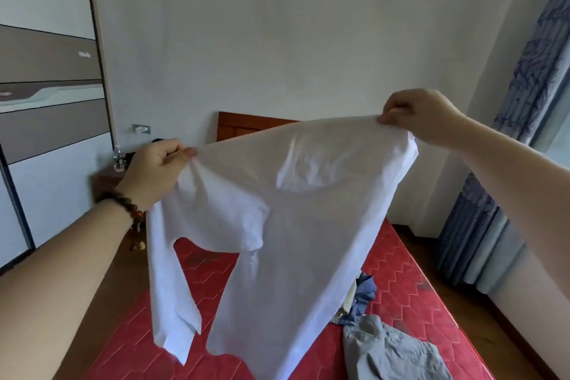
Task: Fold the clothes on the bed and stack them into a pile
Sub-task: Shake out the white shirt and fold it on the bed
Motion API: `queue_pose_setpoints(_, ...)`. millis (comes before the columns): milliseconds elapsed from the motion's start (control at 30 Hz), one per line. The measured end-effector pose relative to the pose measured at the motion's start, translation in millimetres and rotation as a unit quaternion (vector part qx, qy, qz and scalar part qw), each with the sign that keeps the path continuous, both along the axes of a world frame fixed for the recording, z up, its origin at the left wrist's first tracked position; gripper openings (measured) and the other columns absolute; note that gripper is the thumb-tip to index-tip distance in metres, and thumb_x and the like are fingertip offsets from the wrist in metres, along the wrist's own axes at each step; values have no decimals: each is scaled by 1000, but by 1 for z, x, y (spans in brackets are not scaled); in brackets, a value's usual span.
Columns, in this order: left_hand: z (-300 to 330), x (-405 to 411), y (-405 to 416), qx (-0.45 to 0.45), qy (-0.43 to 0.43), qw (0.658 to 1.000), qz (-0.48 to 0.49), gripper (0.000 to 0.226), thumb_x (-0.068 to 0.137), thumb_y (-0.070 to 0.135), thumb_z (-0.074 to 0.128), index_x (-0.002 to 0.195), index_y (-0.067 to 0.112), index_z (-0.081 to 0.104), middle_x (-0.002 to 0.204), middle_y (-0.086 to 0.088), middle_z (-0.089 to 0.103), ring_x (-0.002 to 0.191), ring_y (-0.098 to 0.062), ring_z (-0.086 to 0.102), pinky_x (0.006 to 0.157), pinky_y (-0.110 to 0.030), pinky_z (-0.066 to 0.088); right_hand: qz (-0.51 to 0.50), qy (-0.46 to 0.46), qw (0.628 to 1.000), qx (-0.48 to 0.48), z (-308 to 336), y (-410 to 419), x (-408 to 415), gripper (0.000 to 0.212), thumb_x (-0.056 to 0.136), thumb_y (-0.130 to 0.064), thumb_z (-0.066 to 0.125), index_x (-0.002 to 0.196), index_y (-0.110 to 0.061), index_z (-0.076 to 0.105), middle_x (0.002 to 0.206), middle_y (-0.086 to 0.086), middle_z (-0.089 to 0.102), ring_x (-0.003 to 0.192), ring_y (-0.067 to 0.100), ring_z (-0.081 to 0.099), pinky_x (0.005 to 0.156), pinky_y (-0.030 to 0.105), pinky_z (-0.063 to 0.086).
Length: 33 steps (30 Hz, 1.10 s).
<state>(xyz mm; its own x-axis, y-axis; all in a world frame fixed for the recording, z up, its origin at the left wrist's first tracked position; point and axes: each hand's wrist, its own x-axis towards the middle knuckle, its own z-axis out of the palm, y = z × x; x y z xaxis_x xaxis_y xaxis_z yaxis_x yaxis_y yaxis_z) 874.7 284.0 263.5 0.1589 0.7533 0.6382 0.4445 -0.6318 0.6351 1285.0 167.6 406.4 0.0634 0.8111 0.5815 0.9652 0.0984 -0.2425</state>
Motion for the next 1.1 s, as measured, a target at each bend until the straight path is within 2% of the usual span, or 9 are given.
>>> queue_pose_setpoints(67,-24,3,1,10,89,996,-16,41,94,48,48,66,19,51,51,6,46,48,-8,46,52,-29,42,-67,-38,997,21,-22,-1,-1,11,86,-34,67,79,-26,63,85,0,62,88,24,54,71,31,34)
queue_pose_setpoints(133,-49,4,-3,-23,187,982,-26,40,87,58,43,64,26,47,52,4,48,51,-14,49,54,-35,39,-113,-147,979,-81,-59,-4,-4,13,91,-34,62,87,-22,66,88,-6,61,101,22,52,85,36,26)
queue_pose_setpoints(200,-64,-3,-5,-26,190,981,-33,43,87,61,43,60,27,43,48,5,42,47,-10,43,50,-32,32,-115,-175,973,-100,-85,-14,-6,13,94,-30,58,89,-21,67,91,-7,65,103,18,48,97,37,20)
queue_pose_setpoints(367,-67,-28,-35,8,168,985,-29,47,93,54,46,59,24,36,47,4,36,45,-15,39,49,-31,29,-84,-159,983,20,-102,-36,-20,10,96,-11,53,89,-11,61,82,-2,58,95,24,50,115,46,13)
queue_pose_setpoints(500,-75,-31,-69,-13,90,996,7,38,99,34,48,69,11,49,56,-6,47,54,-23,45,54,-36,36,-93,-153,983,50,-110,-60,-46,9,96,-7,45,98,-8,54,98,13,62,100,33,51,98,41,28)
queue_pose_setpoints(633,-93,-29,-107,-71,31,996,34,30,100,21,50,76,4,52,63,-6,51,59,-14,45,60,-32,33,-60,-215,972,77,-128,-102,-52,31,98,-34,36,92,-9,54,96,10,63,98,33,53,90,42,31)
queue_pose_setpoints(733,-111,-30,-148,-69,38,995,58,40,96,35,56,65,13,44,54,3,40,51,-7,39,53,-29,32,-31,-247,966,66,-143,-139,-44,46,95,-55,32,82,-16,51,85,3,60,92,29,54,85,39,29)
queue_pose_setpoints(867,-130,-31,-214,-18,110,985,128,60,83,65,51,56,18,26,46,1,27,45,-15,34,46,-29,24,-20,-263,963,59,-176,-180,-39,48,95,-59,32,74,-18,45,75,2,58,83,30,56,81,38,31)
queue_pose_setpoints(1100,-160,-36,-257,7,175,967,185,62,82,71,36,56,14,31,45,-3,36,45,-26,39,46,-31,25,-16,-277,960,34,-201,-188,-38,48,93,-57,30,70,-17,47,68,-3,51,75,27,53,79,38,32)
